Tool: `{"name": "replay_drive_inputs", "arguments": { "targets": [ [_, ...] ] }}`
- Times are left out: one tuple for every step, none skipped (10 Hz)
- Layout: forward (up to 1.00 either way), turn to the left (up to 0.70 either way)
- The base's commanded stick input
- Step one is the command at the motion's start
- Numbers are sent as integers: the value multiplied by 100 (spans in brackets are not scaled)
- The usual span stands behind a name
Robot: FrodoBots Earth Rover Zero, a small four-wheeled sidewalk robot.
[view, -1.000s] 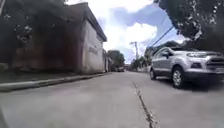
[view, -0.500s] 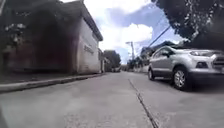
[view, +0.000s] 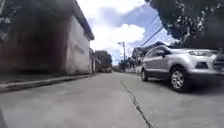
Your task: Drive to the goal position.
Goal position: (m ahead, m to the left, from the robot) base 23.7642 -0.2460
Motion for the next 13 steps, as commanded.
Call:
{"name": "replay_drive_inputs", "arguments": {
  "targets": [
    [70,0],
    [70,0],
    [70,0],
    [70,0],
    [70,0],
    [70,0],
    [70,0],
    [70,0],
    [70,0],
    [70,-5],
    [70,-28],
    [70,-35],
    [70,-35]
  ]
}}
